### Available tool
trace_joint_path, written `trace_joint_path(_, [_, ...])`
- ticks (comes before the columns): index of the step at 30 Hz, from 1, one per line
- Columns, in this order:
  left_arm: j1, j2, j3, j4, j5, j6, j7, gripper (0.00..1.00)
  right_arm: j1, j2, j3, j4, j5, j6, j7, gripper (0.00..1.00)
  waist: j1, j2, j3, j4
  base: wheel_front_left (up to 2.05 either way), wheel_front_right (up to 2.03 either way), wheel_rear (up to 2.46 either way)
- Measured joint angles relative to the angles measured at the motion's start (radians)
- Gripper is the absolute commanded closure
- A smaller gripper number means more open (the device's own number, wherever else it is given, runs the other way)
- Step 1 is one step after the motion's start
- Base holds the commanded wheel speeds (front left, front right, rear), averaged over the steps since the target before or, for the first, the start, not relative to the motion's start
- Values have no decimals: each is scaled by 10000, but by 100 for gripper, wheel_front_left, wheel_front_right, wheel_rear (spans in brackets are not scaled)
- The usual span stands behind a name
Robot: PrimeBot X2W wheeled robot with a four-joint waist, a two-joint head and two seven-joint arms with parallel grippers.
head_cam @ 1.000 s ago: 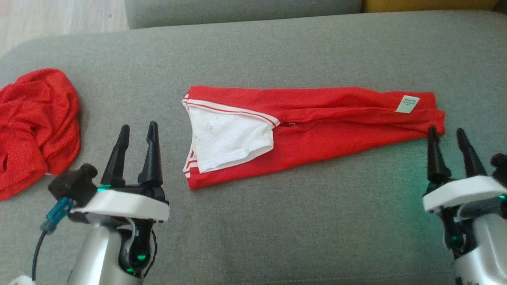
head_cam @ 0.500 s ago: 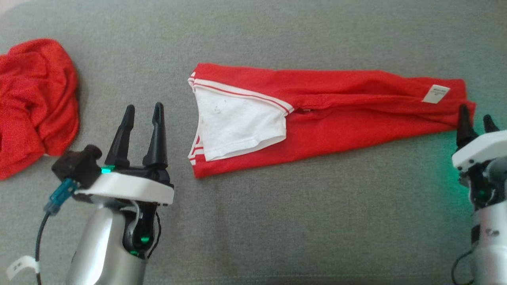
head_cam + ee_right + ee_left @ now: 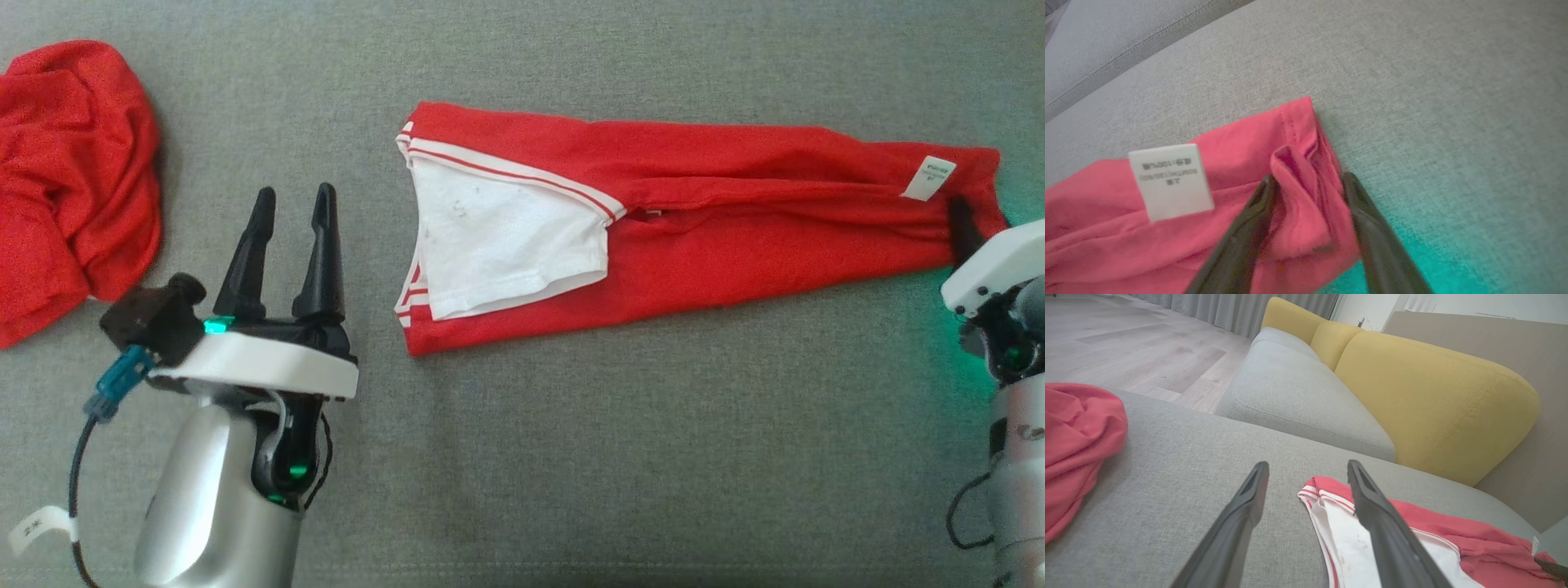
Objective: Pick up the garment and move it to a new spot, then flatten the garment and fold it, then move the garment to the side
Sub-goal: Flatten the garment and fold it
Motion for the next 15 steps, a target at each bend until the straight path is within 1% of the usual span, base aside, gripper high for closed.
trace_joint_path(5, [-111,-6,46,63,2,-2,0,0,27,-31,180,15,27,2,-15,100,0,0,-117,-73,0,0,0])
trace_joint_path(8, [-109,-6,73,104,2,-31,0,0,134,-163,178,73,-222,2,-255,100,0,0,-243,-157,0,0,0])
trace_joint_path(11, [-104,-12,88,123,2,-31,0,0,313,-313,-117,79,-568,2,-562,100,-1,0,-412,-246,0,0,0])
trace_joint_path(14, [-84,-12,115,155,4,-31,0,0,485,-583,-575,88,-1187,2,-867,100,-1,0,-612,-347,0,0,0])
trace_joint_path(15, [-84,-12,115,155,4,-31,0,0,485,-583,-575,88,-1187,2,-867,100,-1,0,-612,-347,0,0,0])
